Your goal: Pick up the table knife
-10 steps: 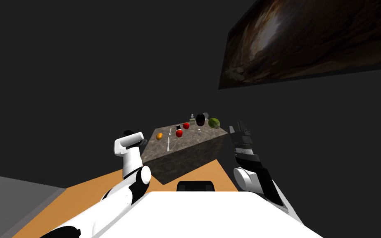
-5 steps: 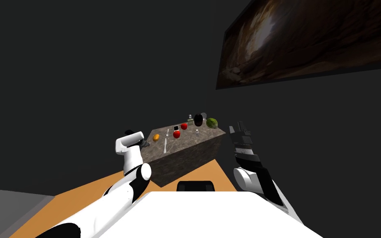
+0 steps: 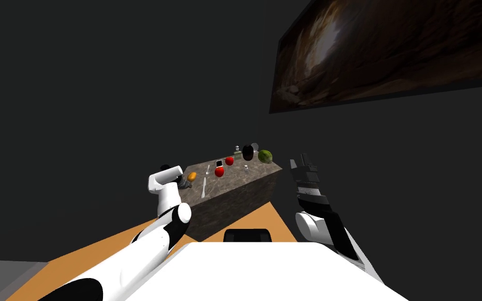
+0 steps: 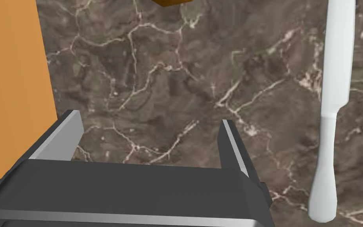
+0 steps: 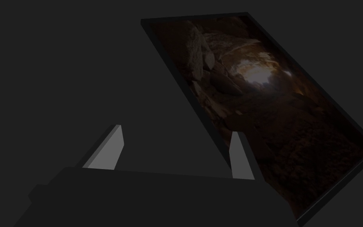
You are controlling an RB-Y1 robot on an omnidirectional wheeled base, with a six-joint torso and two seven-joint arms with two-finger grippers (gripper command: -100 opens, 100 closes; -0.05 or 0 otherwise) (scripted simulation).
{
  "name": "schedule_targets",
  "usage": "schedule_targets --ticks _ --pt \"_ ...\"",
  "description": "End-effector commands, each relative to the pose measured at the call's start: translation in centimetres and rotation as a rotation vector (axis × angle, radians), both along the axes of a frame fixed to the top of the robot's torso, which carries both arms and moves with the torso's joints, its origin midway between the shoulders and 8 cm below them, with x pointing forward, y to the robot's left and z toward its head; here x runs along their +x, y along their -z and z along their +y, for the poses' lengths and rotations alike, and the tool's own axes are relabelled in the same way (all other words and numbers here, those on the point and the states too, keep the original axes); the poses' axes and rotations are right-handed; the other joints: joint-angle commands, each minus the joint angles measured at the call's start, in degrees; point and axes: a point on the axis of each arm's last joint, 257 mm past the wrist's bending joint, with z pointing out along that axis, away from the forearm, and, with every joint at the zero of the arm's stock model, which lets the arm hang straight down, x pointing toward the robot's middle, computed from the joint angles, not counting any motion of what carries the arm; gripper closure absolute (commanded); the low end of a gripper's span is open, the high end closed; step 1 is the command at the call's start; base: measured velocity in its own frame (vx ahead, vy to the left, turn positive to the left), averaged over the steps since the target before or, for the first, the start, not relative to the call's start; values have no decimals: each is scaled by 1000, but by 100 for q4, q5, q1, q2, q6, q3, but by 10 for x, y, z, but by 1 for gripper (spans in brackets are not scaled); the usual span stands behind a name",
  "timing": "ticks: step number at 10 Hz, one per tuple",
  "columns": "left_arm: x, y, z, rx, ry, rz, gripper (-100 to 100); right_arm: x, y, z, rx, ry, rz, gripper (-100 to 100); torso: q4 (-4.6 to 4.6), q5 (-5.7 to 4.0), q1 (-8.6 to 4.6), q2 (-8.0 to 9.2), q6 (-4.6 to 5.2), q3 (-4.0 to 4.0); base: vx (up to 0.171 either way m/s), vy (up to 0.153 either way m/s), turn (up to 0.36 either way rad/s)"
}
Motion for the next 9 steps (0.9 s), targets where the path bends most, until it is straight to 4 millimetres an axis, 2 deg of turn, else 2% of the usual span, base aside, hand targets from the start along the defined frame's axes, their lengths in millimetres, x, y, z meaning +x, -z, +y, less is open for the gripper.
schedule_targets --ticks 1,4,5,9 --pt "-7 4 -8 -42 -23 29 -100 0 0 0 0 0 0 0 0 0 0 0 0 0 34 -40 -38" --pt "-22 19 -24 -142 -93 98 -100 0 0 0 0 0 0 0 0 0 3 1 -2 0 45 -41 -52" --pt "-22 19 -24 -142 -93 99 -100 0 0 0 0 0 0 0 0 0 2 0 -1 0 32 -29 -30" --pt "-46 36 -49 -269 -197 210 -100 0 0 0 0 0 0 0 -2 -2 -8 -8 -1 -5 63 -57 -69"
